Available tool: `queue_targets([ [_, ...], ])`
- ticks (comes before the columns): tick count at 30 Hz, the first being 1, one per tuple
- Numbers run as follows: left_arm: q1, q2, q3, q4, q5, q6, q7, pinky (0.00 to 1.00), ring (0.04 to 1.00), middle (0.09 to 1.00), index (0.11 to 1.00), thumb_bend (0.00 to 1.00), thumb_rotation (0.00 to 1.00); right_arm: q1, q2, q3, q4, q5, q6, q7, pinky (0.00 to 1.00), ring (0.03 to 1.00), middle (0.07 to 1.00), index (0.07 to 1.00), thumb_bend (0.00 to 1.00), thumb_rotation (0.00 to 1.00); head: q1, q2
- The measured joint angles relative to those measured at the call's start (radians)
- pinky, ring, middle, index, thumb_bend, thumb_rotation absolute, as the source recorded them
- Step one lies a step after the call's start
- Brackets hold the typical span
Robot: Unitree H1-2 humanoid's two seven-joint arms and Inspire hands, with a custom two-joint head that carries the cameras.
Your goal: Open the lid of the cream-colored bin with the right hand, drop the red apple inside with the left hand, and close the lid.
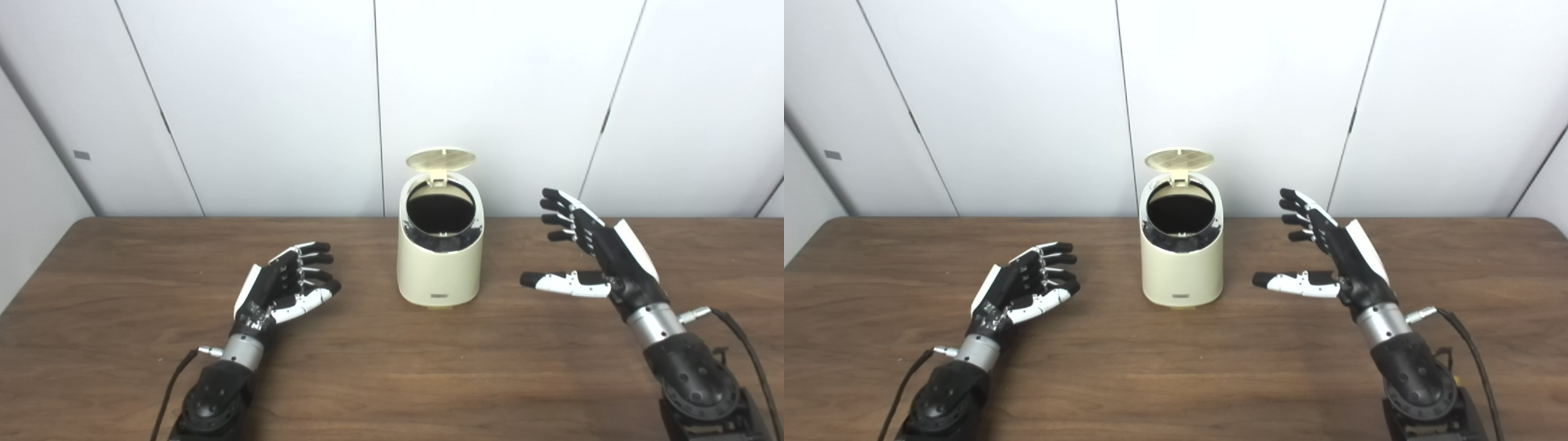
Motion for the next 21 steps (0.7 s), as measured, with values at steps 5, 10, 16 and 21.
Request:
queue_targets([
  [5, 0.007, 0.0, -0.001, 0.0, 0.02, 0.0, 0.002, 0.51, 0.619, 0.71, 0.747, 0.65, 0.09, -0.115, -0.01, 0.023, 0.012, -0.041, 0.014, 0.019, 0.74, 0.836, 0.873, 0.87, 0.79, 0.43, -0.014, -0.009],
  [10, 0.008, 0.001, -0.001, -0.001, 0.024, 0.0, -0.002, 0.51, 0.628, 0.709, 0.74, 0.65, 0.11, -0.213, -0.017, 0.047, -0.001, -0.081, 0.076, 0.053, 0.74, 0.854, 0.87, 0.881, 0.75, 0.44, -0.022, -0.014],
  [16, 0.008, 0.0, -0.005, -0.002, 0.031, -0.005, -0.002, 0.52, 0.629, 0.712, 0.74, 0.63, 0.07, -0.286, -0.045, 0.1, -0.011, -0.181, 0.157, 0.078, 0.7, 0.823, 0.852, 0.87, 0.73, 0.43, -0.019, -0.014],
  [21, 0.01, -0.001, -0.005, -0.002, 0.031, -0.01, -0.002, 0.52, 0.629, 0.709, 0.743, 0.62, 0.05, -0.358, -0.051, 0.119, 0.038, -0.209, 0.16, 0.093, 0.74, 0.841, 0.867, 0.882, 0.7, 0.52, -0.018, -0.014],
])
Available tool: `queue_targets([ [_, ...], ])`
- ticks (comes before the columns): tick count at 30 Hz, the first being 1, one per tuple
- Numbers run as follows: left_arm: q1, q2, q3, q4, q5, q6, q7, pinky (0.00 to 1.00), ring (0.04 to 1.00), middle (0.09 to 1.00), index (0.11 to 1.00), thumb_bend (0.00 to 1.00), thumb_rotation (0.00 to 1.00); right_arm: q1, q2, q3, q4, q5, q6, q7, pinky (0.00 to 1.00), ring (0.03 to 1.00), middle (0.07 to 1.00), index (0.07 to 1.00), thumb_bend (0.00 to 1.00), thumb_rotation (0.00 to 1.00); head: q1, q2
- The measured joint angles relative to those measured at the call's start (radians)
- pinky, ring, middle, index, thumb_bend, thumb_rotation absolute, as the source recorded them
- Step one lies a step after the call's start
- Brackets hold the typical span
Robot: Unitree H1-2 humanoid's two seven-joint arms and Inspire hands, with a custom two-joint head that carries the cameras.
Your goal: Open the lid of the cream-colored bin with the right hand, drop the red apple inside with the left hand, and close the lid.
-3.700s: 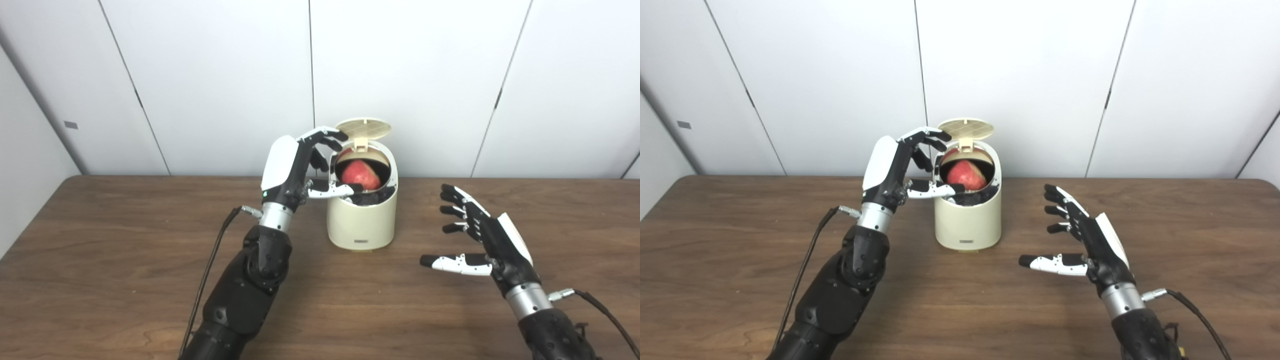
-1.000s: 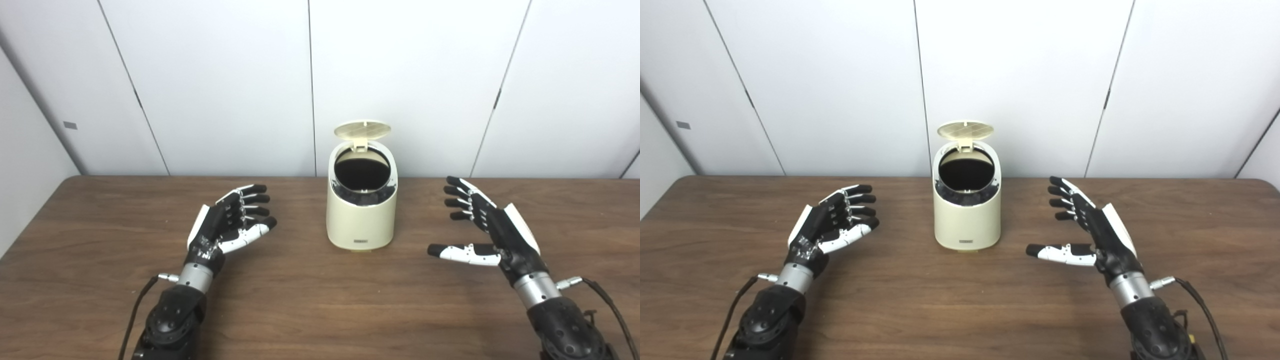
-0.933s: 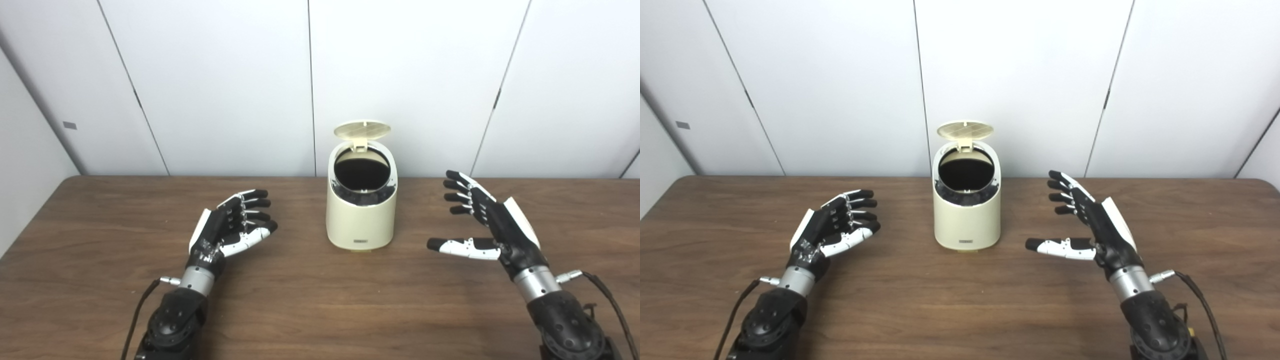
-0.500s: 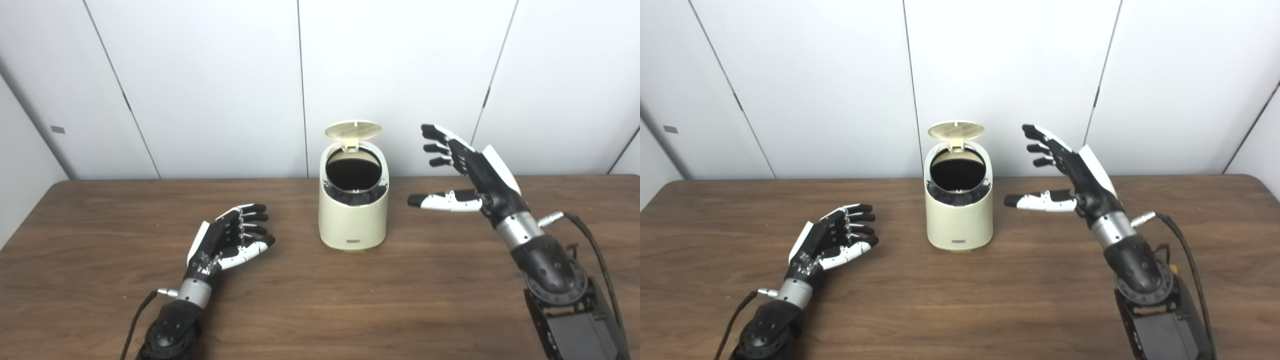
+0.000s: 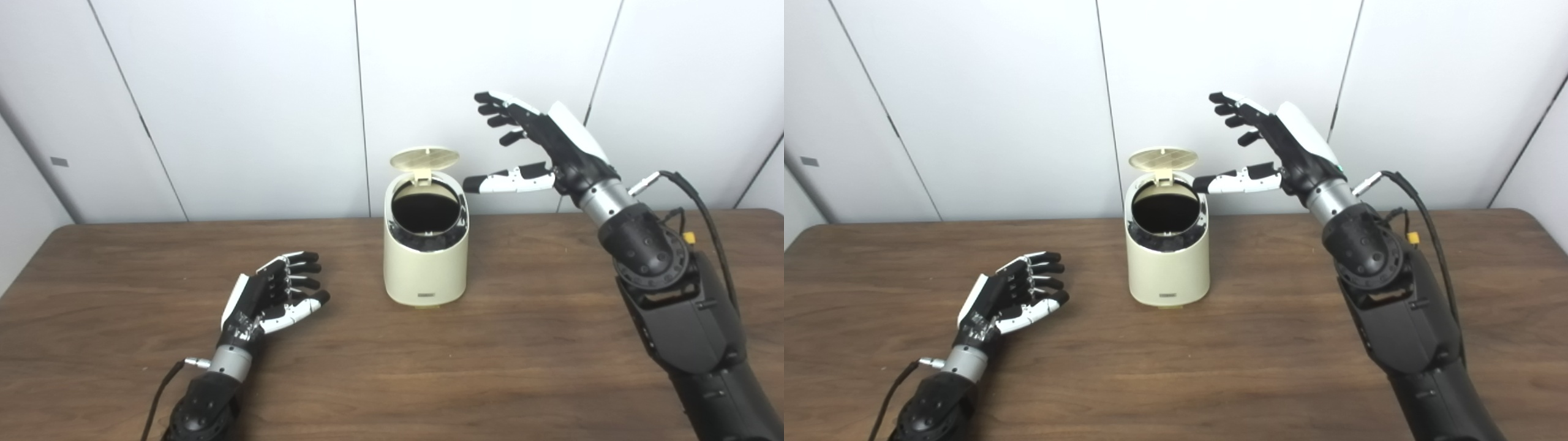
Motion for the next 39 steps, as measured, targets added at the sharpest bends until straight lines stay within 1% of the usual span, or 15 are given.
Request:
queue_targets([
  [2, 0.0, -0.001, 0.0, 0.0, 0.0, -0.001, 0.0, 0.52, 0.628, 0.707, 0.742, 0.63, 0.05, -0.02, 0.0, 0.005, 0.015, 0.004, 0.004, 0.024, 0.76, 0.856, 0.879, 0.883, 0.69, 0.56, 0.0, 0.0],
  [5, 0.0, -0.001, 0.0, 0.0, 0.0, -0.004, 0.0, 0.51, 0.624, 0.704, 0.74, 0.63, 0.05, -0.036, 0.0, 0.013, 0.025, 0.003, 0.017, 0.055, 0.75, 0.863, 0.889, 0.873, 0.69, 0.64, 0.002, 0.0],
  [7, 0.0, -0.001, 0.0, 0.0, 0.001, -0.004, 0.001, 0.51, 0.621, 0.705, 0.743, 0.62, 0.04, -0.04, 0.0, 0.024, 0.03, -0.004, 0.023, 0.06, 0.78, 0.868, 0.858, 0.848, 0.69, 0.65, 0.008, -0.002],
  [11, 0.0, -0.001, -0.001, 0.0, 0.002, -0.005, 0.003, 0.51, 0.622, 0.708, 0.744, 0.62, 0.05, -0.049, 0.0, 0.046, 0.052, -0.026, 0.02, 0.064, 0.81, 0.865, 0.825, 0.823, 0.7, 0.63, 0.014, 0.002],
  [13, 0.0, -0.002, -0.002, 0.0, 0.003, -0.006, 0.004, 0.51, 0.62, 0.706, 0.743, 0.63, 0.06, -0.05, 0.0, 0.052, 0.054, -0.031, 0.003, 0.064, 0.79, 0.852, 0.819, 0.813, 0.7, 0.62, 0.015, 0.002],
  [14, 0.0, -0.002, -0.002, 0.0, 0.003, -0.006, 0.005, 0.5, 0.618, 0.706, 0.741, 0.63, 0.05, -0.05, -0.001, 0.057, 0.052, -0.035, -0.002, 0.067, 0.79, 0.867, 0.84, 0.827, 0.66, 0.61, 0.017, 0.003],
  [17, 0.001, -0.009, -0.001, 0.0, 0.004, -0.006, 0.008, 0.5, 0.615, 0.704, 0.737, 0.63, 0.04, -0.052, -0.028, 0.102, 0.029, -0.055, -0.005, 0.119, 0.8, 0.896, 0.855, 0.815, 0.67, 0.57, 0.02, 0.003],
  [19, 0.002, -0.011, -0.002, 0.0, 0.005, -0.008, 0.014, 0.5, 0.614, 0.701, 0.738, 0.63, 0.06, -0.052, -0.037, 0.115, 0.013, -0.064, -0.011, 0.137, 0.8, 0.907, 0.854, 0.802, 0.68, 0.57, 0.023, 0.006],
  [23, 0.002, -0.011, -0.003, 0.0, 0.007, -0.008, 0.014, 0.5, 0.614, 0.701, 0.736, 0.63, 0.06, -0.051, -0.042, 0.119, 0.009, -0.068, -0.046, 0.139, 0.81, 0.908, 0.844, 0.798, 0.68, 0.57, 0.025, 0.009],
  [28, 0.002, -0.011, -0.003, 0.0, 0.009, -0.013, 0.016, 0.5, 0.611, 0.694, 0.739, 0.63, 0.06, -0.046, -0.044, 0.12, -0.021, -0.066, -0.057, 0.146, 0.83, 0.922, 0.835, 0.792, 0.68, 0.57, 0.026, 0.011],
  [31, 0.002, -0.011, -0.003, 0.0, 0.014, -0.013, 0.017, 0.5, 0.611, 0.693, 0.74, 0.63, 0.07, -0.046, -0.045, 0.121, -0.026, -0.066, -0.077, 0.157, 0.83, 0.925, 0.827, 0.791, 0.69, 0.57, 0.028, 0.012],
  [34, 0.002, -0.012, -0.002, 0.0, 0.018, -0.012, 0.017, 0.5, 0.611, 0.694, 0.739, 0.63, 0.06, -0.042, -0.048, 0.125, -0.029, -0.068, -0.089, 0.169, 0.85, 0.936, 0.828, 0.792, 0.69, 0.6, 0.029, 0.012],
  [39, 0.002, -0.013, 0.001, 0.0, 0.017, -0.012, 0.017, 0.5, 0.611, 0.697, 0.734, 0.63, 0.06, -0.025, -0.055, 0.126, -0.033, -0.071, -0.119, 0.175, 0.84, 0.929, 0.814, 0.783, 0.7, 0.57, 0.031, 0.015],
])
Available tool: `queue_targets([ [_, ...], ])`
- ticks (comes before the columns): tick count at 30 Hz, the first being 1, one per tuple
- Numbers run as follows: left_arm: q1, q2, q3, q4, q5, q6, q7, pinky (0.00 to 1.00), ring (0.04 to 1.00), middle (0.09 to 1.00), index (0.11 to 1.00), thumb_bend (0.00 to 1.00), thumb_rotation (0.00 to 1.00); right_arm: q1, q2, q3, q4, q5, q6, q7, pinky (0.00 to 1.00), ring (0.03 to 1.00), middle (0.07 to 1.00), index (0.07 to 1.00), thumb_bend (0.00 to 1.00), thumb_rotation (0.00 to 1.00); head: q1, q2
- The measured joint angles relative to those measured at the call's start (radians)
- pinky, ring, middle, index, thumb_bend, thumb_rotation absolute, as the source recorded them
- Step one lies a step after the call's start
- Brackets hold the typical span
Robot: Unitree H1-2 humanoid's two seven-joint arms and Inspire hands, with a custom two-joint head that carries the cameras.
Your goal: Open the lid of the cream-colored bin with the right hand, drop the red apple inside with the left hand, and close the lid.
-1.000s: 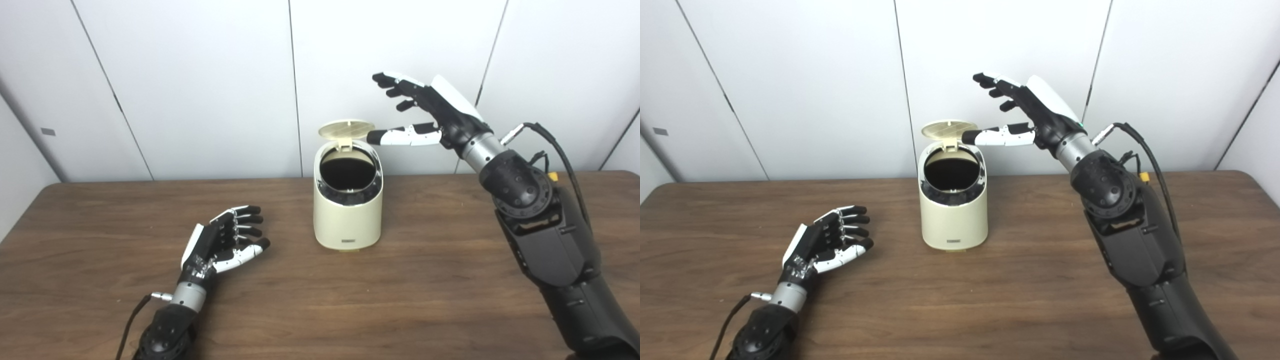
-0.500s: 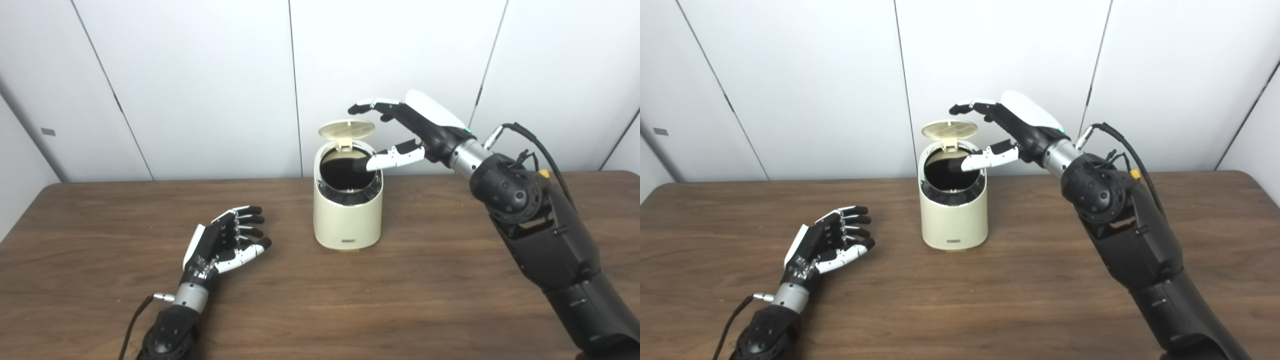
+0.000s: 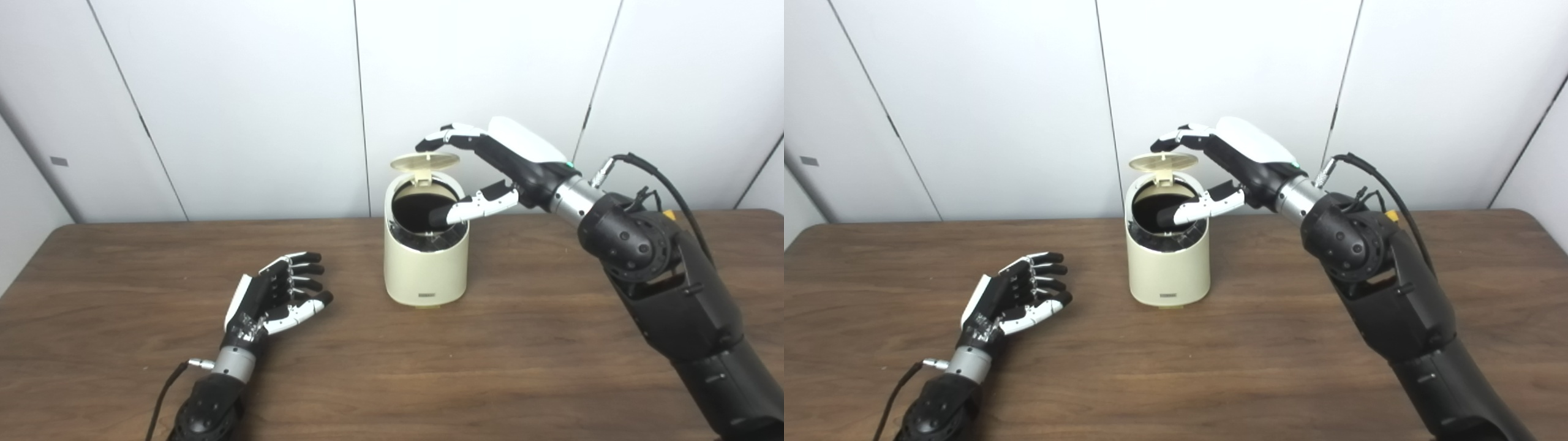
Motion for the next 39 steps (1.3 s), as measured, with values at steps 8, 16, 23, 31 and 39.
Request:
queue_targets([
  [8, 0.0, 0.0, 0.002, -0.001, 0.0, 0.001, -0.001, 0.51, 0.609, 0.697, 0.734, 0.63, 0.06, 0.005, -0.001, -0.001, 0.001, -0.009, -0.038, 0.0, 0.78, 0.891, 0.777, 0.771, 0.71, 0.55, 0.003, 0.008],
  [16, 0.0, 0.0, 0.003, -0.013, 0.0, 0.008, -0.002, 0.51, 0.611, 0.702, 0.737, 0.63, 0.06, 0.015, -0.009, 0.001, -0.001, -0.025, -0.05, 0.012, 0.83, 0.906, 0.776, 0.765, 0.68, 0.53, 0.006, 0.014],
  [23, 0.0, -0.001, 0.005, -0.015, -0.014, 0.013, -0.004, 0.5, 0.611, 0.697, 0.736, 0.64, 0.05, 0.036, -0.015, 0.017, -0.025, -0.043, -0.032, 0.071, 0.84, 0.909, 0.782, 0.764, 0.68, 0.52, 0.008, 0.017],
  [31, 0.0, -0.001, 0.004, -0.021, -0.014, 0.017, 0.0, 0.5, 0.612, 0.693, 0.735, 0.65, 0.05, 0.048, -0.015, 0.024, -0.022, -0.043, -0.061, 0.073, 0.83, 0.902, 0.749, 0.757, 0.7, 0.53, 0.011, 0.025],
  [39, 0.0, -0.001, 0.004, -0.021, -0.018, 0.024, -0.003, 0.51, 0.614, 0.697, 0.738, 0.65, 0.06, 0.077, -0.015, 0.036, -0.022, -0.054, -0.075, 0.078, 0.81, 0.925, 0.754, 0.764, 0.7, 0.51, 0.012, 0.026],
])
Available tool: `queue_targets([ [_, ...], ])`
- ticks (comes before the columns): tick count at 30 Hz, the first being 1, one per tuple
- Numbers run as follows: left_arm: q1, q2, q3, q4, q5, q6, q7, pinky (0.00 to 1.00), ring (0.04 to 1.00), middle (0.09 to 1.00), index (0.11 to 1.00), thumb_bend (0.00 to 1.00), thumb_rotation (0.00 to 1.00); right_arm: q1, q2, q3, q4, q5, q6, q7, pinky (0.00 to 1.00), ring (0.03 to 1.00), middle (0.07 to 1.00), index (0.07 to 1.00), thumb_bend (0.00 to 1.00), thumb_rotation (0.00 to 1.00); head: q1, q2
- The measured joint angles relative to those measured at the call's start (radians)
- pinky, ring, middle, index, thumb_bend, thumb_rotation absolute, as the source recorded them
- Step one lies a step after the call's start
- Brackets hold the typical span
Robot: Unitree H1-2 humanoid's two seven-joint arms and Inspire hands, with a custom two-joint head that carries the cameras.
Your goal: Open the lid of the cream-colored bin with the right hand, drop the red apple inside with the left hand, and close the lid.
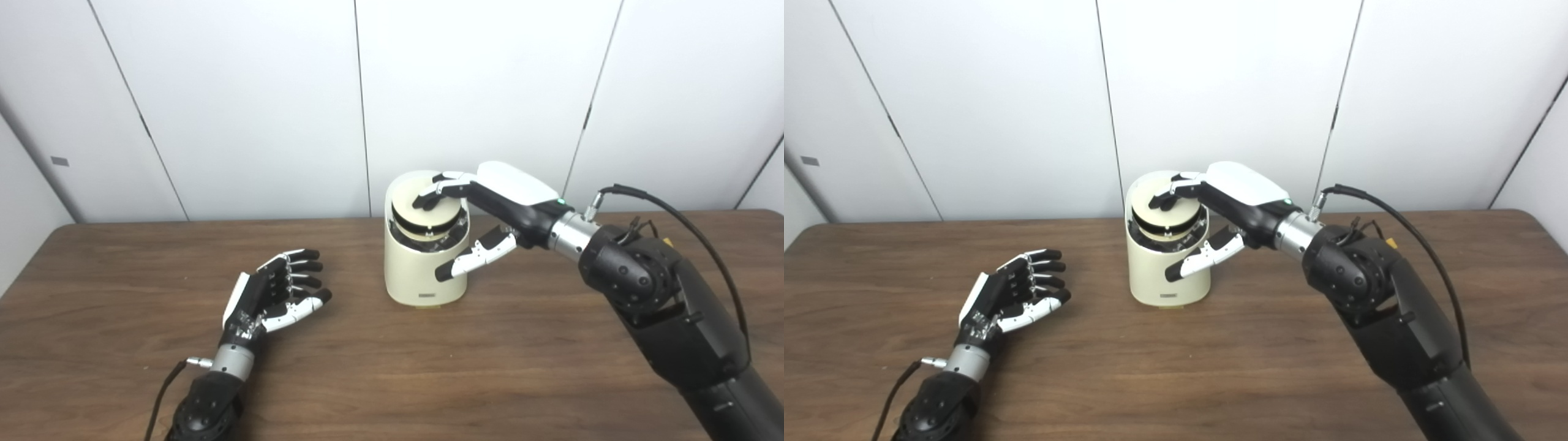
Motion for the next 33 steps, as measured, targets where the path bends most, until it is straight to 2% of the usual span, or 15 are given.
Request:
queue_targets([
  [17, 0.002, -0.004, 0.0, -0.013, 0.007, 0.017, 0.007, 0.48, 0.598, 0.692, 0.736, 0.64, 0.05, 0.023, -0.026, 0.029, -0.023, -0.081, -0.05, 0.0, 0.96, 0.912, 0.737, 0.778, 0.72, 0.54, 0.003, 0.017],
  [26, 0.003, -0.004, 0.0, -0.021, 0.001, 0.026, 0.004, 0.5, 0.605, 0.7, 0.738, 0.62, 0.04, 0.009, -0.054, 0.071, -0.027, -0.192, -0.113, -0.01, 0.96, 0.916, 0.733, 0.768, 0.76, 0.57, 0.002, 0.018],
  [33, 0.004, -0.004, 0.0, -0.032, 0.003, 0.03, 0.005, 0.48, 0.599, 0.697, 0.74, 0.62, 0.03, -0.001, -0.056, 0.086, -0.03, -0.226, -0.117, -0.007, 0.98, 0.919, 0.735, 0.772, 0.76, 0.57, 0.008, 0.025],
])
